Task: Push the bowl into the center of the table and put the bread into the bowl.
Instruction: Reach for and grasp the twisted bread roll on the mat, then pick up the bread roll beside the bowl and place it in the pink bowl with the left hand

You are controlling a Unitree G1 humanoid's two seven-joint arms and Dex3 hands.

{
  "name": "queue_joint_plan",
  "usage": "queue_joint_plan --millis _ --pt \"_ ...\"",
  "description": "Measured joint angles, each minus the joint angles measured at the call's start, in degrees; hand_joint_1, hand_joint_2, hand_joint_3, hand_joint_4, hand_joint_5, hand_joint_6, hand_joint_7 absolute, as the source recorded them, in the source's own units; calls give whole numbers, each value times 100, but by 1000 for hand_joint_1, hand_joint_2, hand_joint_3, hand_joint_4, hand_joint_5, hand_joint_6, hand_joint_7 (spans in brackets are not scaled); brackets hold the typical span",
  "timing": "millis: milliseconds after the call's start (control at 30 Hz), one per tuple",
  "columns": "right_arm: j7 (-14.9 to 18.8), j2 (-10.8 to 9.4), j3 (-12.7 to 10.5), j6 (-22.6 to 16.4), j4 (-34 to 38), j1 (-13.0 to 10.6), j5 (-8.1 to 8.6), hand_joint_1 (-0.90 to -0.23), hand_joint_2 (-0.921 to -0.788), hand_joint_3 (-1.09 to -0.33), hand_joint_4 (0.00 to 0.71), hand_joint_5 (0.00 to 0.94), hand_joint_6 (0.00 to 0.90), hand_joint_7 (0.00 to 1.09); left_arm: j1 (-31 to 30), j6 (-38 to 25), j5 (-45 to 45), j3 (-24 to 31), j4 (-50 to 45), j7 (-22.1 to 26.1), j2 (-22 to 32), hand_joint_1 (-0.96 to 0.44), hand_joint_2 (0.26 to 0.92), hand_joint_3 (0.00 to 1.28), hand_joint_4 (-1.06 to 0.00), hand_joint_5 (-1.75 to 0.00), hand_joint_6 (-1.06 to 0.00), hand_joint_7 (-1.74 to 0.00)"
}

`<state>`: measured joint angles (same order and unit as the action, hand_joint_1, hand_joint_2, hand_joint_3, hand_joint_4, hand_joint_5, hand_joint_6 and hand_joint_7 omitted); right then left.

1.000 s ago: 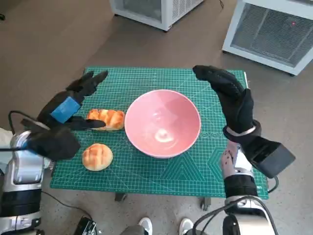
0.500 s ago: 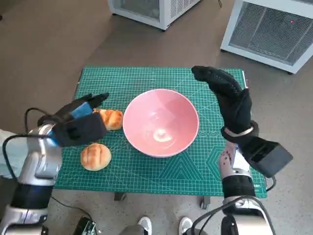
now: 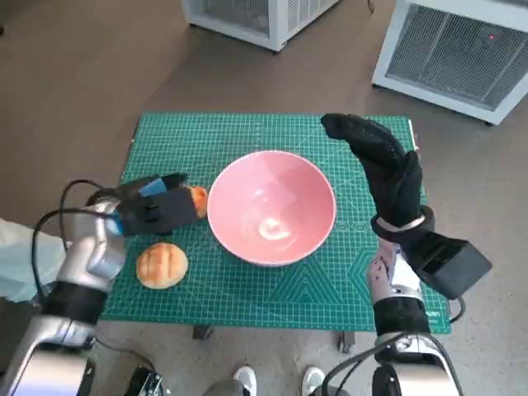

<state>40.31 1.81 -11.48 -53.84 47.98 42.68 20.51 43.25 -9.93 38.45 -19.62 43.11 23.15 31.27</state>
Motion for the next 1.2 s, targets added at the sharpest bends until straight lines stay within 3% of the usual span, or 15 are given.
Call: queue_joint_plan --millis 33,167,200,233,267,367,567,733,1200 --pt "0 -2 4 0 -7 -9 0 -800 -921 -841 194 0 -1 603 64 42 25 -52 114 -97 -9 34 757 16 -297 -25 -407 -24" --pt "0 -5 12 1 -48 -57 1 -797 -921 -842 194 0 -1 603 221 390 211 -278 476 -696 -15 47 817 28 -679 -92 -724 -72" --pt "0 -6 15 1 -59 -74 1 -797 -921 -842 194 0 -1 604 232 548 244 -332 574 -916 -12 38 838 26 -693 -299 -715 -271" --pt "0 -7 17 1 -64 -88 1 -797 -921 -842 194 0 -1 604 233 674 270 -374 648 -1084 -8 25 868 48 -685 -629 -674 -586" --pt "0 -7 18 2 -68 -100 1 -797 -921 -843 194 0 -1 604 234 802 300 -411 727 -1240 -6 17 887 53 -685 -855 -668 -751" --pt "0 -6 19 3 -83 -125 5 -798 -921 -845 195 0 -1 605 232 1182 312 -442 928 -1632 16 7 909 59 -683 -1124 -664 -949" --pt "0 -5 27 3 -110 -132 3 -797 -921 -858 195 0 -1 605 198 1499 122 -341 916 -1719 139 3 918 60 -681 -1204 -664 -1074" --pt "0 -1 27 6 -111 -140 4 -797 -921 -862 194 0 -1 604 11 1546 -115 -136 503 -1640 271 2 920 59 -688 -1217 -656 -1079" --pt "1 3 34 61 -151 -180 12 -791 -921 -863 193 0 -1 603 -722 1104 -659 1130 -2151 -1522 743 4 920 25 -752 -1091 -667 -1123"
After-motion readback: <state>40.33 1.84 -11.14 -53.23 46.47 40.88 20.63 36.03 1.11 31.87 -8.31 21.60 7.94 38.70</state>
